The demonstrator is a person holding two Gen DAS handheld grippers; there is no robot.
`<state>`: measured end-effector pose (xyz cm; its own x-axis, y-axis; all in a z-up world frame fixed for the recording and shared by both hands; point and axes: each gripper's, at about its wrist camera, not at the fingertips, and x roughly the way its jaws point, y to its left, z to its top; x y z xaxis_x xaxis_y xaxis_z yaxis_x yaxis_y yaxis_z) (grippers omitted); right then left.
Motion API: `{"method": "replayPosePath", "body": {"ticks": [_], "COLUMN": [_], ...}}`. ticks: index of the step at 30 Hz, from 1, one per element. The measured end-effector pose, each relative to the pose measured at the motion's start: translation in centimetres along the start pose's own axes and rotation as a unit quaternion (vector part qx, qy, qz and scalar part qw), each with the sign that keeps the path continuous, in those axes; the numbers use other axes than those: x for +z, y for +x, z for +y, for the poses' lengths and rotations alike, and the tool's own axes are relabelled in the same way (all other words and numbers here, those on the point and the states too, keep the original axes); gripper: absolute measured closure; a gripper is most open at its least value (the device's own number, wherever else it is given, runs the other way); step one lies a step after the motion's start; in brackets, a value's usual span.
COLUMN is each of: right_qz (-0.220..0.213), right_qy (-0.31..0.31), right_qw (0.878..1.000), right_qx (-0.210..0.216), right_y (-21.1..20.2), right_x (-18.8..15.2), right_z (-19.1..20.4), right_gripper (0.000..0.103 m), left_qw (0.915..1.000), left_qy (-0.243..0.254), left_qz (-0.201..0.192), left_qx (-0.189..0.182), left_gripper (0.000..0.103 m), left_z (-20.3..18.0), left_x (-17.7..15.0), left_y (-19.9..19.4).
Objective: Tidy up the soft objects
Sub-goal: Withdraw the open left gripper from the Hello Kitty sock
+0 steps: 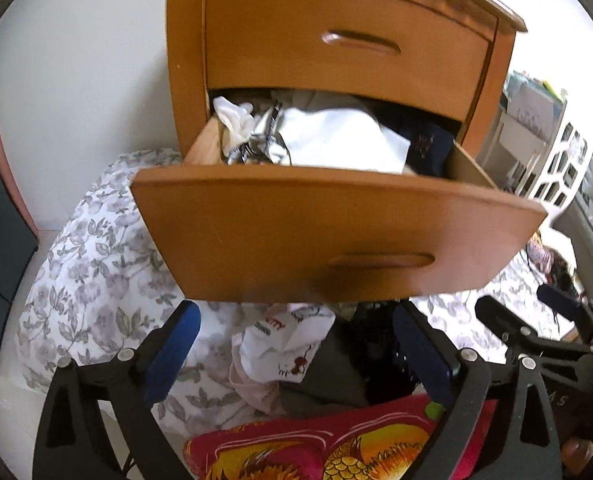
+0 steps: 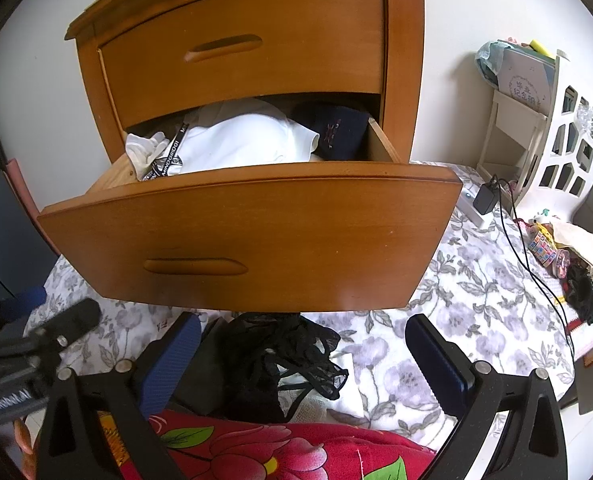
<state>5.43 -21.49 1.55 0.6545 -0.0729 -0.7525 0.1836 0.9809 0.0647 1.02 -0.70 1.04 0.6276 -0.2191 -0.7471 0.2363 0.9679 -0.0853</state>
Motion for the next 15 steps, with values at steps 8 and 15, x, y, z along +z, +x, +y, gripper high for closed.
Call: {"method": "replayPosePath", "body": {"ticks": [8, 15], "right_qz": [0.001, 0.004], "right_qy": [0.000, -0.002], "right_qw": [1.000, 1.000], "right_qx": [0.001, -0.001], "right_y": [0.07, 0.11], "right_x": [0.04, 0.09], "right_z": [-0.02, 0.03], "right_gripper": [0.000, 0.000], "left_qw": [0.9997, 0.9996], "left_qy": [-0.018, -0.018], "left_qz": [-0.019, -0.023], "left_qx": [-0.003, -0.002], "left_gripper": [0.005, 0.005], "left_z": [0.59, 0.68], "left_x": [0.10, 0.15], "left_y": [-0.58, -0.60]}}
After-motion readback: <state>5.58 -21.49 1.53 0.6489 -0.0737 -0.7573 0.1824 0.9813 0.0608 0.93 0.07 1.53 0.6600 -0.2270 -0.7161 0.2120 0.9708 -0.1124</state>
